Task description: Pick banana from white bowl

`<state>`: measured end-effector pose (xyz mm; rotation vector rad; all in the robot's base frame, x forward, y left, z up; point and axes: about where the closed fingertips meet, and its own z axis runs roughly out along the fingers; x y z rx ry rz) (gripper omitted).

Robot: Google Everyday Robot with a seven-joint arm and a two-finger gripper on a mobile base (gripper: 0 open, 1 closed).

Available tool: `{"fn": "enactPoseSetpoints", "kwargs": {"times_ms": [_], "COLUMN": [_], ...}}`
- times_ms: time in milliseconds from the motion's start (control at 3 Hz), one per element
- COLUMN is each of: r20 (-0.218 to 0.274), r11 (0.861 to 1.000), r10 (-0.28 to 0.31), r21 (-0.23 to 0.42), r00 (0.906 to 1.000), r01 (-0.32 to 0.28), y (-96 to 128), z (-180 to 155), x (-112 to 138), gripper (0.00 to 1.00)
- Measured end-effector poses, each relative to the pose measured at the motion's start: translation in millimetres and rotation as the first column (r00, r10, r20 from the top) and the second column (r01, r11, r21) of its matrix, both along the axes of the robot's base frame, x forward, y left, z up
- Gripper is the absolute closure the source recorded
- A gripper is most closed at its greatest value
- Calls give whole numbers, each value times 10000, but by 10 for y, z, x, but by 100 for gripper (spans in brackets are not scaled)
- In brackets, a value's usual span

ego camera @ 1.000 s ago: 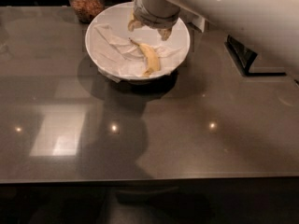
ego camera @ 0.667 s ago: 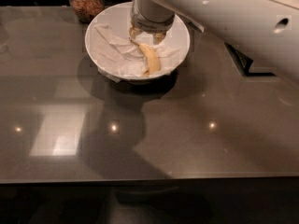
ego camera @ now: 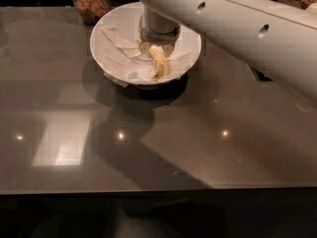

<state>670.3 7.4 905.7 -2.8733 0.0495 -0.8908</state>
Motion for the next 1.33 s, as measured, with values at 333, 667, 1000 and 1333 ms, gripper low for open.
{"fn": "enactPoseSetpoints", "kwargs": {"times_ms": [333,667,1000,1333], "r20": [-241,-439,-597,-728], "r11": [9994,9982,9972,9963], "r10": [-36,-93,-119,-109], "r21": [-350,-591,-741,-857], "r00": [9997,9990,9981,9973], "r01": [28,67,75,46], "y": [-51,-94,-117,-120], "z": [-152,-269,-358,-432], "x": [72,130,165,200], "gripper": [49,49,49,49]}}
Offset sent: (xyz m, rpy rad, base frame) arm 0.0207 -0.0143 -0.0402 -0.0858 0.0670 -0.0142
